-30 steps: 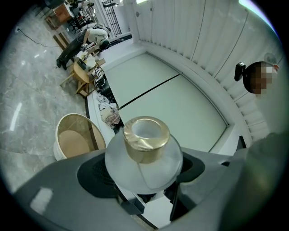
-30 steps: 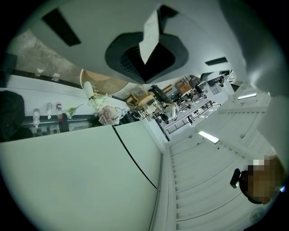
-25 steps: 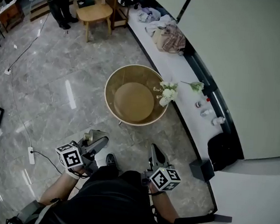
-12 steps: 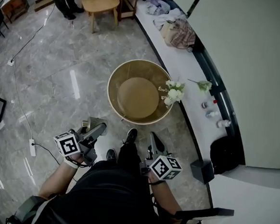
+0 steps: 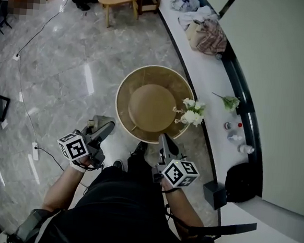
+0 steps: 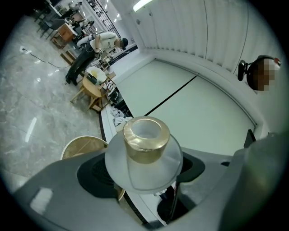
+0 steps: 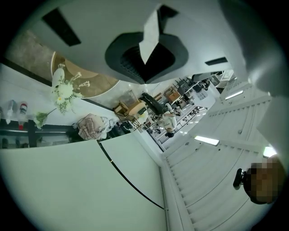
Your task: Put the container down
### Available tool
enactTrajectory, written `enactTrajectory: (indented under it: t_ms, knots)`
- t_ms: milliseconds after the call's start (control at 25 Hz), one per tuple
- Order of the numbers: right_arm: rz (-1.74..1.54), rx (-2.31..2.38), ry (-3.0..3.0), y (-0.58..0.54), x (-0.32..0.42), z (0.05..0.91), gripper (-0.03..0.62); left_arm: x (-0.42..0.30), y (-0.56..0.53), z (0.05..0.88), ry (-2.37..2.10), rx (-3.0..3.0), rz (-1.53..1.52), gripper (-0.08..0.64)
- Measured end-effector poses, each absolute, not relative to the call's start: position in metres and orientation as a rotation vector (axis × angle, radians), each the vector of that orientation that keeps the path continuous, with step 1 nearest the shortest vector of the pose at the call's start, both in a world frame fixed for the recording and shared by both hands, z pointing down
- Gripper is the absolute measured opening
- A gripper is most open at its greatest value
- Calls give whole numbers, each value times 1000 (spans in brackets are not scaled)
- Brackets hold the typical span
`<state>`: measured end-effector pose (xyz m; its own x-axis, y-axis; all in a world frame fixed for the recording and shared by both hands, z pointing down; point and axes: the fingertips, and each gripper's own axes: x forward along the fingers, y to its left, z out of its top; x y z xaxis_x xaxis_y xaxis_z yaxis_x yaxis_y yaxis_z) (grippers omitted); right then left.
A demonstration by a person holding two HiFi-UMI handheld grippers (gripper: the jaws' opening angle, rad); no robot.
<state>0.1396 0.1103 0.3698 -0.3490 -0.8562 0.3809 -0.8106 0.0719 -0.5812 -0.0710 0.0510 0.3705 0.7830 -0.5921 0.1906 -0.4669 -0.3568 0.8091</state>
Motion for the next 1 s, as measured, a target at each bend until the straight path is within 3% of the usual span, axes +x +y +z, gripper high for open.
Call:
enactTrajectory:
  t_ms: [280, 1000]
  knots:
    - [-1214, -1688, 2316, 52, 152, 401, 6, -54, -10, 422, -907, 1997, -72, 342]
    - [-1424, -1785, 2214, -41, 140, 547, 6, -26, -166, 620, -1008, 2301, 546, 342]
